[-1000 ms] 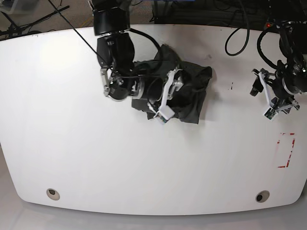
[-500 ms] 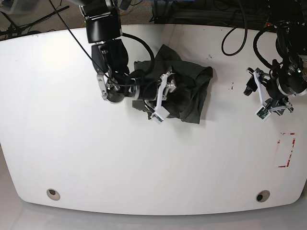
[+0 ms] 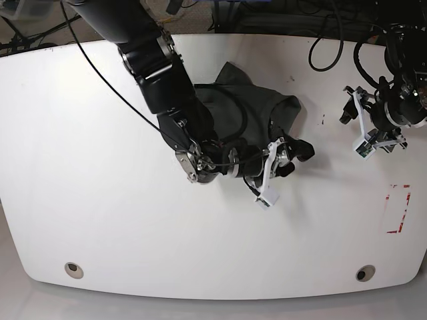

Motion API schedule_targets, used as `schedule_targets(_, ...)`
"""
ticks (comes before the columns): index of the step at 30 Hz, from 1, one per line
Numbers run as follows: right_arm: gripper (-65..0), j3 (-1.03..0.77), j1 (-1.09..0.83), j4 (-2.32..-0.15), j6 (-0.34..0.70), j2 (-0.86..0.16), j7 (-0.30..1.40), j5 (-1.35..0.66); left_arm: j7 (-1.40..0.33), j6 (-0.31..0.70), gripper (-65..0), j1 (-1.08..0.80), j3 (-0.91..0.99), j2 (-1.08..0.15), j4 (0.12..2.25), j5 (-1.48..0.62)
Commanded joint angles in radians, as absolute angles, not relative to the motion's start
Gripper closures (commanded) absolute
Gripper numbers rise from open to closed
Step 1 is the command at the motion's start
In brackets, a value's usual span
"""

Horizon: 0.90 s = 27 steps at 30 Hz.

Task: Fold the T-shirt properly
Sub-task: 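Grasp the bundle's edges with both grippers and lift them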

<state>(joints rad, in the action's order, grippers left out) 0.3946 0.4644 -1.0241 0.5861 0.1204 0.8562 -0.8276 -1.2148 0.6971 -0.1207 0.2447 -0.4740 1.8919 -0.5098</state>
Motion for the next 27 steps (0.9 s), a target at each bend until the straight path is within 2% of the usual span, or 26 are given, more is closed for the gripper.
schedule_targets(1,-46.0,0.392,0.516,-1.043,0.579,0.130,0.832,-0.857,-1.205,0.698,-39.0,-0.107,0.248,-0.492,1.910,-0.515)
schedule_targets(5,-46.0,0.392,0.501,-1.162,0.567,0.044,0.831,-0.862,-1.202,0.698,-39.0,-0.102,0.219,-0.486,1.934,-0.515)
schedule_targets(13,-46.0,0.300,0.360,-1.477,0.567,-0.157,0.834,-0.862,-1.036,0.698,-39.0,-0.082,-0.061,-0.486,1.951,-0.498)
schedule_targets(19,-44.5,0.219,0.265,-1.504,0.567,-0.255,0.832,-0.855,-0.955,0.698,-39.0,-0.082,-0.239,-0.415,1.949,-0.343)
schedule_targets(22,-35.2,0.193,0.231,-1.500,0.567,-0.268,0.829,-0.852,-0.946,0.698,-39.0,-0.084,-0.292,-0.364,1.949,-0.240)
schedule_targets(25,-22.8,0.191,0.228,-1.443,0.567,-0.266,0.829,-0.826,-0.947,0.698,-39.0,-0.087,-0.325,-0.335,1.948,-0.186)
schedule_targets(27,-19.2,0.193,0.229,-1.414,0.567,-0.260,0.829,-0.774,-0.947,0.698,-39.0,-0.107,-0.329,-0.335,1.948,-0.185)
